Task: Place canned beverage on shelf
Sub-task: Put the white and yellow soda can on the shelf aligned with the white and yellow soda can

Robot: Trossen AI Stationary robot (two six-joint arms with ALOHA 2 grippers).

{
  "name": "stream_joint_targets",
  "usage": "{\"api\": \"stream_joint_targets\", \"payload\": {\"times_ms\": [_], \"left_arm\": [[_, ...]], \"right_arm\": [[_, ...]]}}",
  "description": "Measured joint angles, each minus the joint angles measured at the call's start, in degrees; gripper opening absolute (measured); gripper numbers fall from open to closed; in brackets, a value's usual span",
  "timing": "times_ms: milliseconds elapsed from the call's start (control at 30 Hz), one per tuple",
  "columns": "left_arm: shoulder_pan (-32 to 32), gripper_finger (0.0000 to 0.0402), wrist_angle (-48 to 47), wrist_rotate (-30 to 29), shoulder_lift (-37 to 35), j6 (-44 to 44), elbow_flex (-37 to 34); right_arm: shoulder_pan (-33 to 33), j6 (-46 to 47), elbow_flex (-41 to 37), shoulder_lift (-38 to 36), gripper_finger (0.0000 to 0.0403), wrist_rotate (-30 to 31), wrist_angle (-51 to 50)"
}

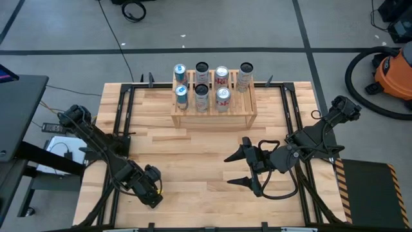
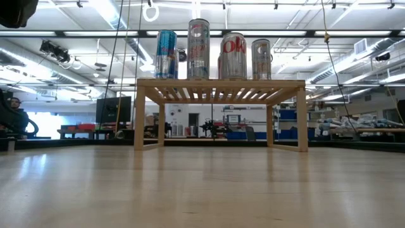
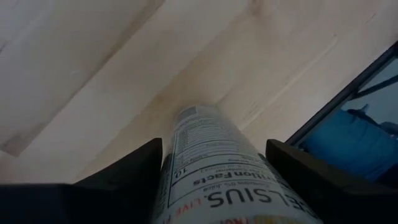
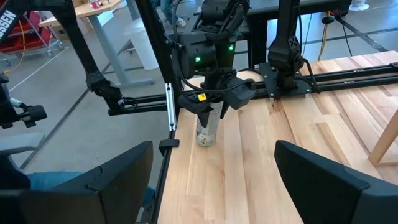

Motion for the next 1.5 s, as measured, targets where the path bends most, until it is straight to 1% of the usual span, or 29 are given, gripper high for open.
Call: {"api": "stream_joint_targets", "payload": {"times_ms": [200,433,567,733,900,1133,1333,1500], "left_arm": [[0.0,0.0315,-1.0,-1.0,0.2,-0.7,-0.1],[0.0,0.0338,-1.8,-1.1,0.1,-1.1,-0.1],[0.0,0.0339,-1.5,-1.1,0.1,-1.2,1.0],[0.0,0.0339,-3.0,-1.0,0.1,-1.2,4.6],[-1.5,0.0339,-5.7,-0.6,0.5,-4.8,5.1],[-4.3,0.0339,-2.3,0.4,1.7,-8.9,5.0],[-3.3,0.0339,-1.4,0.3,1.7,-8.7,5.0],[-3.6,0.0339,0.6,2.8,1.7,-10.2,5.1]], "right_arm": [[0.0,0.0,0.0,0.0,0.0345,0.0,0.0],[0.0,0.0,0.0,0.0,0.0345,0.0,0.0],[0.0,0.0,0.0,0.0,0.0345,0.0,0.0],[0.0,0.0,0.0,0.0,0.0345,0.0,0.0],[0.0,0.0,0.0,0.0,0.0345,0.0,0.0],[0.0,0.0,0.0,0.0,0.0345,0.0,0.0],[0.0,0.0,0.0,0.0,0.0345,0.0,0.0],[0.0,0.0,0.0,0.0,0.0345,0.0,0.0]]}}
